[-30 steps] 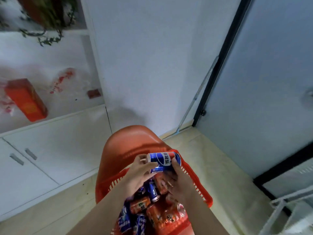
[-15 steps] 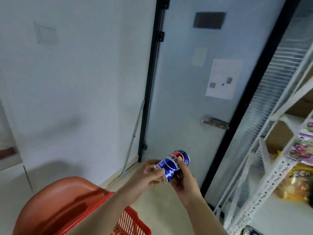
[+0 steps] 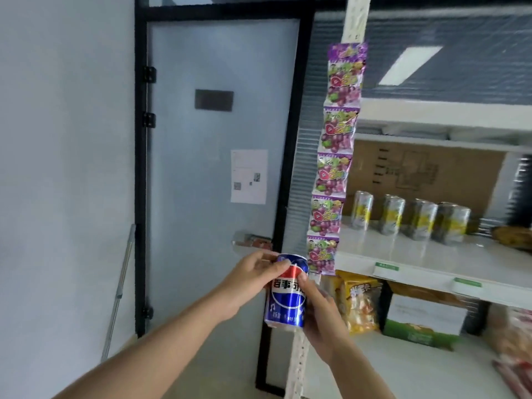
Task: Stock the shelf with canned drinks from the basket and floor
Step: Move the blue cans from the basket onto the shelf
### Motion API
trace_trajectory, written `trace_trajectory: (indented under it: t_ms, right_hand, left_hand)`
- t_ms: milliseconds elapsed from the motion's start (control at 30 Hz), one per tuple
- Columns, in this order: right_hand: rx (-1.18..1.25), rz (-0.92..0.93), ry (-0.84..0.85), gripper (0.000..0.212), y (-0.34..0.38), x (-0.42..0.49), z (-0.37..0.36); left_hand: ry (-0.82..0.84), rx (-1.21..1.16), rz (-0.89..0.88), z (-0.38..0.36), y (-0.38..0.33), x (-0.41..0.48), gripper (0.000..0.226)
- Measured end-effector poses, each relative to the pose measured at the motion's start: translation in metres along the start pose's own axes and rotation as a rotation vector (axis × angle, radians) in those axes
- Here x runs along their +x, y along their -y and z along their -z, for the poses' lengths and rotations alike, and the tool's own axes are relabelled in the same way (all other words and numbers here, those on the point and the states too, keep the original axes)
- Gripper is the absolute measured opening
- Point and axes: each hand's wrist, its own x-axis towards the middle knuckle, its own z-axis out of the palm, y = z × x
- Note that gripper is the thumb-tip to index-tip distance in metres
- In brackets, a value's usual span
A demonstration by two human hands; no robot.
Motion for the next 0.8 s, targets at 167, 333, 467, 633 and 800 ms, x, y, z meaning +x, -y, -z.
trace_trajectory:
  t_ms: [167, 333, 467, 633, 800]
  right_hand:
    - [0.003, 0.069, -0.073, 0.058, 0.057, -0.041, 0.077]
    - [0.014, 0.156, -0.157, 0.070, 0.098, -0.077, 0.141]
    - [-0.050, 0.209, -0.221, 0.070, 0.122, -0.094, 0.175]
    - [-0.119, 0.250, -0.285, 0.071, 0.134, -0.086, 0.207]
    - [-0.287, 0.275, -0.387, 0.068, 0.149, -0.040, 0.225]
  left_hand:
    - [0.344, 0.163, -0.033, -0.081, -0.055, 0.037, 0.056]
    - [0.541, 0.167, -0.133, -0.159, -0.082, 0.065, 0.062]
    - [0.590, 0.071, -0.205, -0.207, -0.091, 0.079, 0.075]
    - [0.582, 0.107, -0.276, -0.243, -0.091, 0.116, 0.076]
    - [0.526, 0.150, -0.324, -0.250, -0.091, 0.173, 0.061]
